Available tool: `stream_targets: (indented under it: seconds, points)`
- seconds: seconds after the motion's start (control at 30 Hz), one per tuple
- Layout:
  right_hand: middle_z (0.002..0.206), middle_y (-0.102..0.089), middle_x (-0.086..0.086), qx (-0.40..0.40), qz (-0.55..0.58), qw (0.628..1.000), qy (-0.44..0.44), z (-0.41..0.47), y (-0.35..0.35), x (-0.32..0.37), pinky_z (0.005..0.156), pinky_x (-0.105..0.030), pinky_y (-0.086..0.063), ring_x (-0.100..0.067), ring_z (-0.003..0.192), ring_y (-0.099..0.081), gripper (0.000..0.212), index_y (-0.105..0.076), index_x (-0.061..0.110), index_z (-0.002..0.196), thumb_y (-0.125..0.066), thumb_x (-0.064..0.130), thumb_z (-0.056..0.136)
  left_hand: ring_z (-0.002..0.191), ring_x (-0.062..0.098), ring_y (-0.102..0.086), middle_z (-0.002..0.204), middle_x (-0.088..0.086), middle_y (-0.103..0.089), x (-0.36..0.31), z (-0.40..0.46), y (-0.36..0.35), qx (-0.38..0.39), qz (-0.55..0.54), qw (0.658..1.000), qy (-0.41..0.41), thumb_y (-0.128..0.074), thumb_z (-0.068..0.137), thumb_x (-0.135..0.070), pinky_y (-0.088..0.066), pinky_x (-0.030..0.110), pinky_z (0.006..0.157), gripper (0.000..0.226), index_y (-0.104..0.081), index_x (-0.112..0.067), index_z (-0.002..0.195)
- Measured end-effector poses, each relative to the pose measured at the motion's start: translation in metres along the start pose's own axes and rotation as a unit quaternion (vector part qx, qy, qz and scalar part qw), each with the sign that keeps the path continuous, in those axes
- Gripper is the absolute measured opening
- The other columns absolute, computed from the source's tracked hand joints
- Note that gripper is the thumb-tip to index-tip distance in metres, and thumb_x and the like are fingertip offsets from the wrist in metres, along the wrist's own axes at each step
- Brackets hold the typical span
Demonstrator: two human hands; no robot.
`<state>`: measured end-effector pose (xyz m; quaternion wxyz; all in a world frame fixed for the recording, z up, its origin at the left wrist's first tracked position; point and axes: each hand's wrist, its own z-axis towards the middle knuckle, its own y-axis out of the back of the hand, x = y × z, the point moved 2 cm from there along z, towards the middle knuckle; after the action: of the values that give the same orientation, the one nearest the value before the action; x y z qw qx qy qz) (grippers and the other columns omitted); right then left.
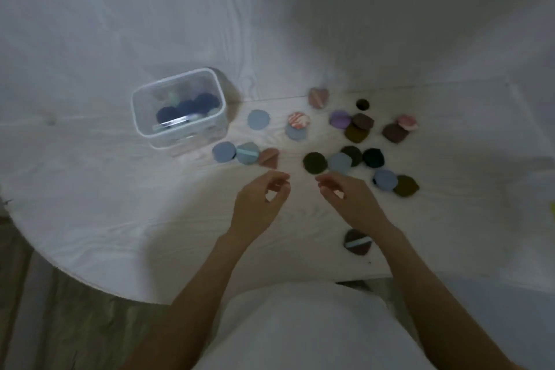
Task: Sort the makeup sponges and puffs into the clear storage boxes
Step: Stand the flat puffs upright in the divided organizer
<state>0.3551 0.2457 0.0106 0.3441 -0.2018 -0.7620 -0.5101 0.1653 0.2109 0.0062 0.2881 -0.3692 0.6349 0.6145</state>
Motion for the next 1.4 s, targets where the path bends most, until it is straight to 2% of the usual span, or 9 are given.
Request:
stream_targets:
  seconds: [0.13,0.3,0.47,0.53,0.63,0.87,1.07,1.23,1.4]
  points:
    - [0.102,-0.068,-0.004,-0.118,-0.082,0.989,-0.045,-0.068,0.045,-0.061,0.082,-0.027,-0.046,-0.018,0.092,-0.062,0.021,-0.064,0.015,0.112,-0.055,0.019,0.093,0.084,-0.001,-0.056,0.098,-0.012,-0.062,-0.038,0.006,-0.07,0.19,0.038,0.981,-0.023,-0.059,0.09,-0.028,-0.044,0.013,0.082,0.021,-0.062,-0.024,0.11]
    - [0.109,-0.065,-0.013,-0.309,-0.194,0.922,-0.127,-0.13,0.126,-0.133,0.085,-0.039,-0.047,-0.034,0.1,-0.059,0.026,-0.065,0.011,0.108,-0.066,0.009,0.082,0.093,0.007,-0.054,0.104,-0.009,-0.059,-0.101,0.024,-0.16,0.296,0.045,0.954,-0.019,-0.054,0.093,-0.033,-0.041,0.021,0.085,0.027,-0.056,-0.028,0.118]
    - [0.15,-0.025,-0.021,-0.253,-0.288,0.875,-0.295,-0.155,0.19,-0.221,0.109,-0.058,-0.016,-0.046,0.136,-0.019,0.069,-0.037,0.018,0.141,-0.068,0.027,0.08,0.091,0.013,-0.055,0.103,0.001,-0.058,-0.146,0.038,-0.245,0.324,-0.045,0.944,0.031,-0.056,0.093,-0.022,-0.044,0.016,0.07,0.026,-0.055,-0.019,0.118]
    - [0.156,-0.005,-0.014,-0.19,-0.29,0.866,-0.36,-0.155,0.202,-0.25,0.11,-0.062,-0.005,-0.045,0.14,-0.002,0.081,-0.016,0.028,0.147,-0.064,0.037,0.083,0.083,0.012,-0.057,0.1,0.003,-0.059,-0.158,0.034,-0.27,0.32,-0.096,0.94,0.072,-0.057,0.092,-0.022,-0.044,0.014,0.063,0.023,-0.054,-0.02,0.115]
    - [0.157,0.0,-0.01,-0.167,-0.303,0.865,-0.363,-0.152,0.204,-0.269,0.11,-0.063,-0.011,-0.046,0.14,-0.002,0.08,-0.006,0.034,0.148,-0.059,0.028,0.088,0.086,0.013,-0.06,0.104,0.001,-0.061,-0.165,0.021,-0.291,0.301,-0.125,0.94,0.106,-0.056,0.093,-0.024,-0.045,0.018,0.069,0.024,-0.054,-0.021,0.117]
    - [0.147,-0.039,-0.009,-0.142,-0.325,0.933,-0.064,-0.135,0.182,-0.248,0.101,-0.06,-0.034,-0.044,0.133,-0.033,0.083,-0.045,0.024,0.137,-0.067,-0.005,0.063,0.088,0.015,-0.064,0.103,0.003,-0.062,-0.17,0.001,-0.314,0.195,-0.18,0.944,0.197,-0.06,0.089,-0.032,-0.051,0.032,0.083,0.035,-0.05,-0.015,0.118]
    - [0.144,-0.04,-0.019,-0.105,-0.274,0.954,0.064,-0.114,0.173,-0.231,0.098,-0.049,-0.043,-0.036,0.129,-0.043,0.074,-0.053,0.007,0.128,-0.081,0.019,0.061,0.082,0.015,-0.066,0.098,0.007,-0.063,-0.153,-0.011,-0.299,0.063,-0.254,0.931,0.254,-0.066,0.086,-0.028,-0.053,0.03,0.076,0.027,-0.05,-0.009,0.097]
    - [0.156,-0.006,-0.012,-0.03,-0.258,0.965,-0.022,-0.105,0.184,-0.232,0.11,-0.059,-0.004,-0.041,0.141,0.0,0.065,-0.041,0.039,0.13,-0.066,0.056,0.073,0.075,0.013,-0.066,0.093,0.008,-0.063,-0.153,-0.016,-0.296,0.026,-0.283,0.92,0.269,-0.064,0.088,-0.02,-0.054,0.026,0.071,0.02,-0.05,-0.008,0.094]
    - [0.131,-0.052,-0.013,-0.043,-0.092,0.989,-0.106,-0.094,0.201,-0.241,0.093,-0.041,-0.04,-0.033,0.117,-0.05,0.067,-0.034,0.021,0.138,-0.056,0.055,0.085,0.068,0.015,-0.064,0.088,0.005,-0.059,-0.158,-0.014,-0.296,0.008,-0.304,0.908,0.287,-0.06,0.09,-0.015,-0.056,0.027,0.066,0.017,-0.047,-0.007,0.098]
